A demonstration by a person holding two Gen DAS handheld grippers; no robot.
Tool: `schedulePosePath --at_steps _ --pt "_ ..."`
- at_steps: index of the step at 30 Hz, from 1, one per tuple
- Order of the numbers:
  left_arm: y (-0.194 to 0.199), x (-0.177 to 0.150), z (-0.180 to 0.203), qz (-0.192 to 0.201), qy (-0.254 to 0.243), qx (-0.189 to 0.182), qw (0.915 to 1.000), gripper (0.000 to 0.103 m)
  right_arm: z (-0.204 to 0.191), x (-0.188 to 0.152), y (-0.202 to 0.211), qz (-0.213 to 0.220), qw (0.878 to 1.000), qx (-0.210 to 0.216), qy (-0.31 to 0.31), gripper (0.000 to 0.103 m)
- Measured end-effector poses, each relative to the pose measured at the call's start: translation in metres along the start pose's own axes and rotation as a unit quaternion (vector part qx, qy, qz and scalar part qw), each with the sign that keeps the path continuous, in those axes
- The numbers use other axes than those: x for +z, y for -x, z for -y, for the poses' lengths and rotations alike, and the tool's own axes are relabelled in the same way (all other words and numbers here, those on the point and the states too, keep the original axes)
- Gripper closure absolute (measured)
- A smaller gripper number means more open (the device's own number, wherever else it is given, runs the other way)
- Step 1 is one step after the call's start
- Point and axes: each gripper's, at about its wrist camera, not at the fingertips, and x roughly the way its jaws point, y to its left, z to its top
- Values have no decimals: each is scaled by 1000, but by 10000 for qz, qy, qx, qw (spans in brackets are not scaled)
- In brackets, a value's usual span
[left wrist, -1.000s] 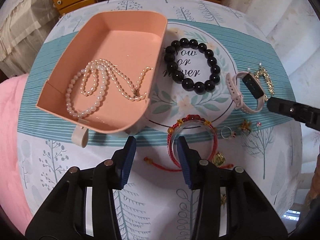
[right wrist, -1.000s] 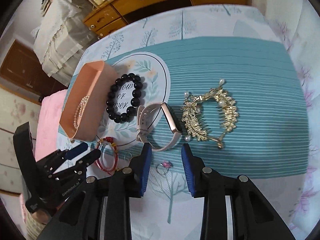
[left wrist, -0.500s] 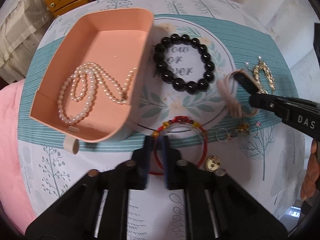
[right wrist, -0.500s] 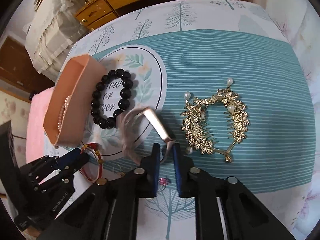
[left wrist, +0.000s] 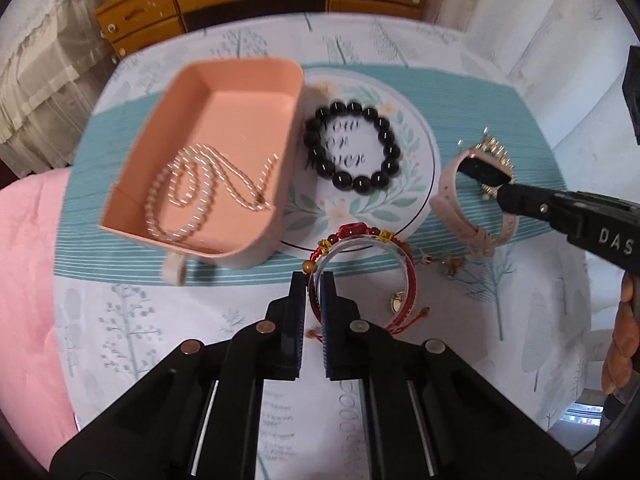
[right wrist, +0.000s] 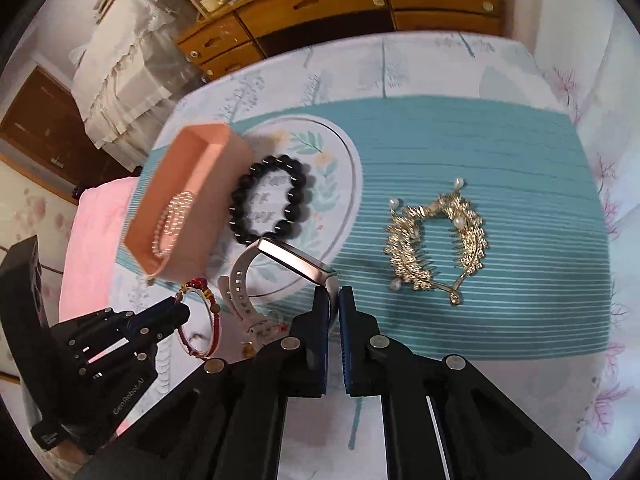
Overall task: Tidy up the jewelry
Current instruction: 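Carry the red bracelet and white watch into the pink box and release both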
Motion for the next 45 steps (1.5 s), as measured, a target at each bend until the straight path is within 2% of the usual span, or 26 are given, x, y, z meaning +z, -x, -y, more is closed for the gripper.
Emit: schedulePosePath --at_steps 6,12,17,22,27,31,39,45 --pt "50 3 -25 443 101 185 9988 98 -29 -4 33 189 9995 44 235 98" --pt "96 10 -56 894 285 420 9947 98 -82 3 63 469 9974 61 548 98" --pt "123 17 -83 1196 450 547 9903 98 -127 23 81 744 9945 43 738 98" --pt "134 29 -109 1315 643 689 9868 98 -166 50 89 1060 9911 -15 801 98" --pt "122 41 -134 1228 944 665 9857 98 -196 76 78 1158 9901 -97 784 98" --pt "93 46 -143 1052 1052 582 9872 98 -206 91 50 1016 9921 -153 716 98" --pt "28 51 -133 668 948 388 9925 98 -193 104 -20 492 9969 -204 586 98" --pt "-3 61 -129 579 872 370 9938 98 -175 111 -68 214 9980 -236 540 98"
